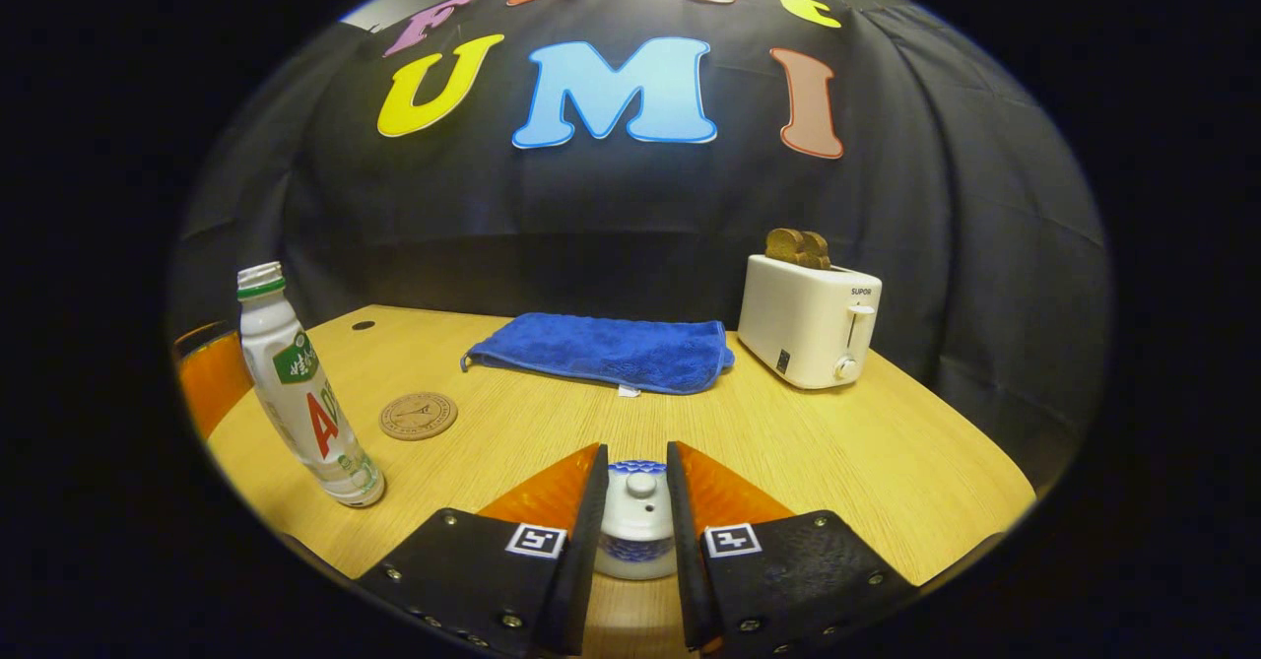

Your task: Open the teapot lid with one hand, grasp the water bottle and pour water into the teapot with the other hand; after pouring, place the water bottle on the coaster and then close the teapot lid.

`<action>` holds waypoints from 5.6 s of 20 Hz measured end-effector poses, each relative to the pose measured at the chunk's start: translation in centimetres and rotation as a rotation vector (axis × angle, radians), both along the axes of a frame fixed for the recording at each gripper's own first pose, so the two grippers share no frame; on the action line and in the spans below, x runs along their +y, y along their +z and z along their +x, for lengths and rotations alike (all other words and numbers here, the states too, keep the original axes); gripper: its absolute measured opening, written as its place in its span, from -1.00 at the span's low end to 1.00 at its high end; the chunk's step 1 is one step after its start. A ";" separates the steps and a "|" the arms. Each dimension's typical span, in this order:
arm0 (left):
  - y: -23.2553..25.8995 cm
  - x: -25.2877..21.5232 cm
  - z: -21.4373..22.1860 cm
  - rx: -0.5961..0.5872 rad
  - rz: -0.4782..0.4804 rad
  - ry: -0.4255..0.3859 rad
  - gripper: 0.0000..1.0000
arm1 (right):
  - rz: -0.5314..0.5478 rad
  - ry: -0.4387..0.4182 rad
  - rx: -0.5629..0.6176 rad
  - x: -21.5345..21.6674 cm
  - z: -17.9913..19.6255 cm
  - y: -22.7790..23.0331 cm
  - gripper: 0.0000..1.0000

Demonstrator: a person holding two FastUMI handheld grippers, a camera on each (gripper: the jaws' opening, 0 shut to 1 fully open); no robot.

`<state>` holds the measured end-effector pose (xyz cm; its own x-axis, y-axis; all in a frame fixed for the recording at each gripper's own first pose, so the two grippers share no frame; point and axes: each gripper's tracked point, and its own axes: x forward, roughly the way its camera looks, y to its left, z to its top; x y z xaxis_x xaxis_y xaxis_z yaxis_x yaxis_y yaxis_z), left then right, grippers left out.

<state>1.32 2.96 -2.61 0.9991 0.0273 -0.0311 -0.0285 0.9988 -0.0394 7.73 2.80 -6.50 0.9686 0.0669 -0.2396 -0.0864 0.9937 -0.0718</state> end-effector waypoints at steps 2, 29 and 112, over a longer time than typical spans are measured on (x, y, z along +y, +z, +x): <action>-0.2 -0.1 0.2 0.004 -0.008 -0.002 0.84 | 0.013 -0.003 -0.016 -0.4 0.8 0.2 -0.53; -3.6 2.0 2.1 0.083 0.009 0.058 0.73 | 0.133 0.005 -0.177 -6.0 2.0 6.2 -0.79; -2.7 -7.1 11.2 0.056 1.816 0.093 0.62 | 0.420 -0.136 -0.124 -16.0 4.2 2.8 -0.80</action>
